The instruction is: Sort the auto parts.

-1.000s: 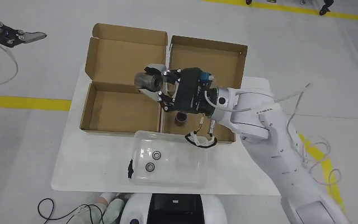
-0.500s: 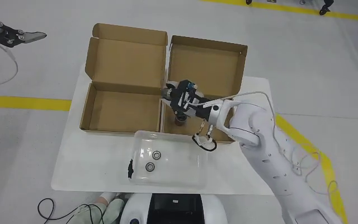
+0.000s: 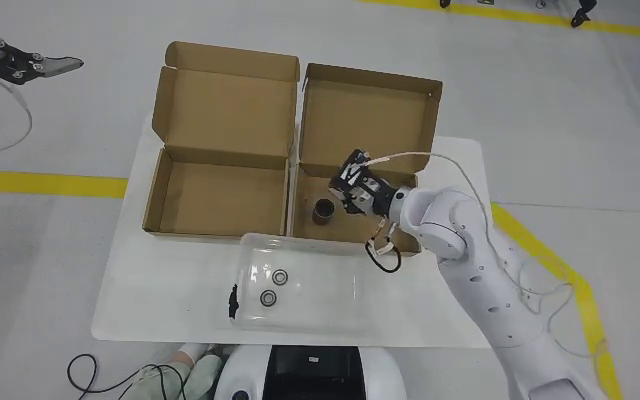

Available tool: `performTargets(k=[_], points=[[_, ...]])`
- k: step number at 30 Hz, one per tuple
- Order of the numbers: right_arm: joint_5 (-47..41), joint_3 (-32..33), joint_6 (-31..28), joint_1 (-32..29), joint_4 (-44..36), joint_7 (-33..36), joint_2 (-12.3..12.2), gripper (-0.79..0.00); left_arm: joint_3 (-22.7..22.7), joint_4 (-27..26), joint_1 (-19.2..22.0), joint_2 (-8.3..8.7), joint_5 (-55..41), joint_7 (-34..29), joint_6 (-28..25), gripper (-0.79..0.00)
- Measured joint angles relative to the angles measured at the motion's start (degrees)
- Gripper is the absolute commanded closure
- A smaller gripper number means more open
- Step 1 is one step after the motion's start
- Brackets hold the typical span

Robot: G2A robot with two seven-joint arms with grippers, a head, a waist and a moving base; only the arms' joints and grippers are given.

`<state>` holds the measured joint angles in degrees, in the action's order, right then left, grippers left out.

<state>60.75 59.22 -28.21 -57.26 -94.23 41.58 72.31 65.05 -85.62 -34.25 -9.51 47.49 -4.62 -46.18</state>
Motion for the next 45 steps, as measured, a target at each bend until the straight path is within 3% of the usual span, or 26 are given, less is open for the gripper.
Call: performTargets(k=[17,30,33,35,45], points=[[0.8,-2.0,7.3,-0.5,10.2,2.0,0.4,0.0,0.0,0.0,0.0,0.0,0.0,0.0,0.0,-0.785],[-1.2,-6.8,7.8,3.6,18.2,2.0,2.0,0.0,0.0,0.0,0.0,0.0,0.0,0.0,0.0,-0.785],[-1.5,-7.4,7.8,4.2,19.3,1.9,2.3,-0.194,0.0,0.0,0.0,0.0,0.0,0.0,0.0,-0.785],[-1.6,-7.7,7.8,4.4,19.9,1.9,2.4,-0.262,0.0,0.0,0.0,0.0,0.0,0.0,0.0,-0.785],[-1.5,-8.0,7.4,4.7,20.4,1.7,2.5,-0.274,0.0,0.0,0.0,0.0,0.0,0.0,0.0,-0.785]])
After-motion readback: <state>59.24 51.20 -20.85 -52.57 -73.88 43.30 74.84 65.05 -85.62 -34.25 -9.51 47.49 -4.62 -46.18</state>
